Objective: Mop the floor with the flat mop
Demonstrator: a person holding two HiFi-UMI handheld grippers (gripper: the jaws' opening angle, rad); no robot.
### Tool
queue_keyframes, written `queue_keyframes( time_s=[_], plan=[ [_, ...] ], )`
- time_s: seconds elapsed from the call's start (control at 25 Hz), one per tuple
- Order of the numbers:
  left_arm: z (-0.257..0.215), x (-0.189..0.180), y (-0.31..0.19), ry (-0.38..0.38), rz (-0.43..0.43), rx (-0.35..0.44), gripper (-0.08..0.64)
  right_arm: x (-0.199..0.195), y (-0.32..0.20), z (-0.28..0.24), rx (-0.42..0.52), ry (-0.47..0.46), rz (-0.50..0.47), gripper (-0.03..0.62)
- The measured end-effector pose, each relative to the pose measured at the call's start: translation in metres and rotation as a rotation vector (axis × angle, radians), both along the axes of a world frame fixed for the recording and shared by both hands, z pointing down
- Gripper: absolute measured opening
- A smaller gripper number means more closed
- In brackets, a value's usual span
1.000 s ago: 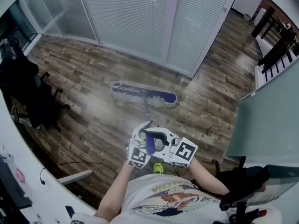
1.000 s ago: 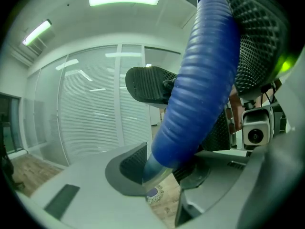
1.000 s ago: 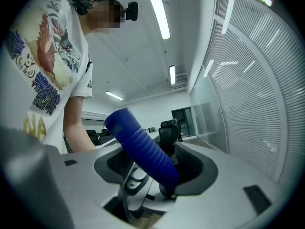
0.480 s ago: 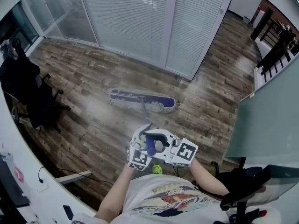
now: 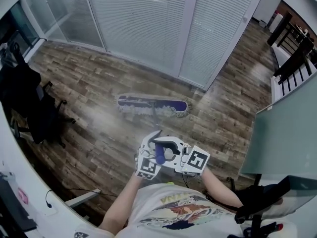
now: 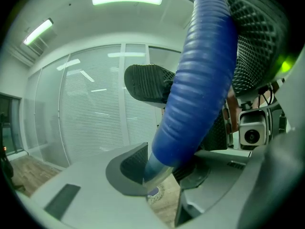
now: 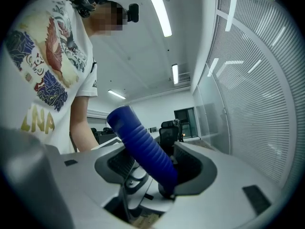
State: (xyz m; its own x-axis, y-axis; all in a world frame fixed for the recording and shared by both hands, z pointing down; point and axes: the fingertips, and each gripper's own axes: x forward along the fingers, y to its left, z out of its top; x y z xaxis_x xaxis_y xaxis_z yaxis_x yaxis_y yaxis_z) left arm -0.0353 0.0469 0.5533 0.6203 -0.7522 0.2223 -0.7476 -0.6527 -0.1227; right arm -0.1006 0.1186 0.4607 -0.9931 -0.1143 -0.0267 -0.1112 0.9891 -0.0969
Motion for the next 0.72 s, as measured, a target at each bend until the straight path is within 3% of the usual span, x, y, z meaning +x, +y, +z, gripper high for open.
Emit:
queue_keyframes(
  time_s=[0.16, 0.4, 0.72],
  plan=[
    [0.002, -0.026, -0.047, 0.0, 0.043, -0.023, 0.125, -0.029, -0.052, -0.006, -0.042, 0.01, 0.034, 0.247],
    [-0.012, -0.058, -0.12, -0.008, 0.062, -0.008, 0.124, -0.06, -0.123, -0.012, -0.033, -0.002, 0.069, 0.247],
    [0.002, -0.076, -0.193, -0.024, 0.088, 0.012, 0.126, -0.08, -0.196, 0.006, -0.033, -0.006, 0.093, 0.249]
  ],
)
